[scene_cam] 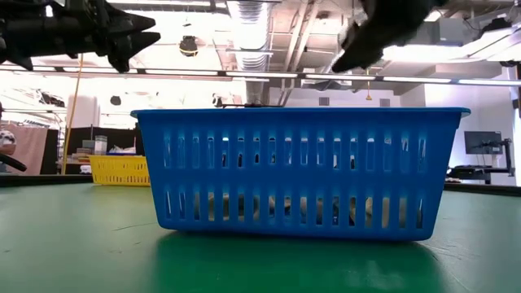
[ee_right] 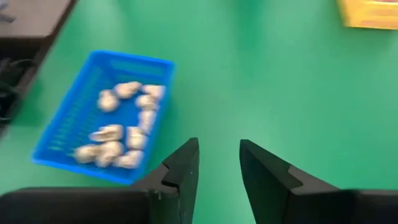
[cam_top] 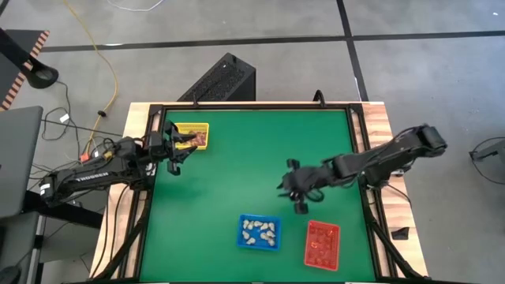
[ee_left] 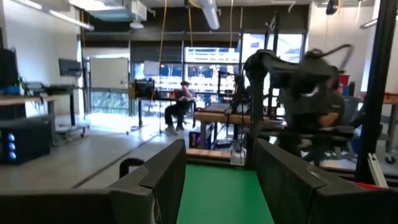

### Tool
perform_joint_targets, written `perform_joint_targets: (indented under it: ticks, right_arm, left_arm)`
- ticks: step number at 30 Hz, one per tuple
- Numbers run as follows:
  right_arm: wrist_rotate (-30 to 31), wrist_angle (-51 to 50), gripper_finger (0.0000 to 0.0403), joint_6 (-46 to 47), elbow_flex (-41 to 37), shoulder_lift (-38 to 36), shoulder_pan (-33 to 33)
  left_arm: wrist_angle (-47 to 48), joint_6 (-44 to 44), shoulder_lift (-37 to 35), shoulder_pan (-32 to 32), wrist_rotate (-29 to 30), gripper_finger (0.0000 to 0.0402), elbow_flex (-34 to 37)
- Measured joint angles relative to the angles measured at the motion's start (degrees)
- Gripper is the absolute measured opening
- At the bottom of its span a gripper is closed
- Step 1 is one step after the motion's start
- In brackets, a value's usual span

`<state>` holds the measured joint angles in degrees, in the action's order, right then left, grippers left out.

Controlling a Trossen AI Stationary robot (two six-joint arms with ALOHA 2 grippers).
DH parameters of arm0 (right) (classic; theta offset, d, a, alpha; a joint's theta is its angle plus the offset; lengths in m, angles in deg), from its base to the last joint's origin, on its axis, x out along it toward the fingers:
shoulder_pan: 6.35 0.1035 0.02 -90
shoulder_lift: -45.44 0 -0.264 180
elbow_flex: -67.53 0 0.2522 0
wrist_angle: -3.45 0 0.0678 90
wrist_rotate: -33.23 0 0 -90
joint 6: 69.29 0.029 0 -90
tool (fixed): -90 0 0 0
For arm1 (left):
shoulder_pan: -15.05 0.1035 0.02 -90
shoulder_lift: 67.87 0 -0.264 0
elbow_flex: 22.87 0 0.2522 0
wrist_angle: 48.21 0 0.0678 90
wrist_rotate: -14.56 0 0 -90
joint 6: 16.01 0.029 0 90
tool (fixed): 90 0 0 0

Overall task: Sort Halloween decoration
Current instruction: Return to Home Position

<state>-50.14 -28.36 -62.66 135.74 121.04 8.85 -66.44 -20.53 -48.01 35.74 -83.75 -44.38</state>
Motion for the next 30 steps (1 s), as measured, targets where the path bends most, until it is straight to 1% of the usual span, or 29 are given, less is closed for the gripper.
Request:
perform_joint_targets:
  ticks: [7, 11, 13, 15, 18, 20, 22, 24, 26, 30]
  right_arm:
    - [-0.48, 10.37, 0.0139, -5.59, -16.62, -15.93, -8.04]
    - [-0.84, 18.01, 0.0138, -8.64, -25.47, -24.55, -13.52]
    - [-2.66, 20.83, 0.0138, -8.65, -29.02, -28.38, -16.53]
    - [-5.65, 21.72, 0.0138, -8.33, -32.15, -31.93, -19.48]
    - [-8.31, 23.00, 0.0138, -7.56, -36.00, -36.28, -23.02]
    - [-8.50, 24.64, 0.0138, -6.02, -38.67, -38.90, -24.85]
    - [-8.54, 28.68, 0.0138, -4.20, -41.79, -41.21, -26.24]
    - [-8.57, 32.53, 0.0138, -2.15, -45.06, -43.07, -27.15]
    - [-8.55, 34.82, 0.0138, -1.10, -47.61, -44.45, -27.62]
    - [-8.46, 35.13, 0.0138, 0.29, -50.83, -47.40, -28.89]
  left_arm:
    - [3.51, -5.45, 2.24, -0.46, 0.18, 0.0178, -0.02]
    - [3.48, -8.24, 6.33, -2.06, 3.61, 0.0178, -0.02]
    - [2.83, -8.70, 8.62, -3.35, 6.00, 0.0178, -0.02]
    - [1.79, -8.50, 10.73, -4.99, 6.71, 0.0178, -0.02]
    - [-1.64, -5.32, 12.96, -8.02, 6.69, 0.0178, 0.39]
    - [-9.16, -2.80, 14.08, -10.50, 6.69, 0.0178, 3.19]
    - [-16.08, -2.90, 14.42, -12.48, 8.03, 0.0178, 7.05]
    - [-14.78, -3.26, 13.99, -13.85, 10.18, 0.0178, 6.90]
    - [-13.56, -2.98, 13.33, -14.72, 10.56, 0.0178, 6.98]
    - [-12.87, -2.27, 11.89, -14.91, 10.45, 0.0178, 7.13]
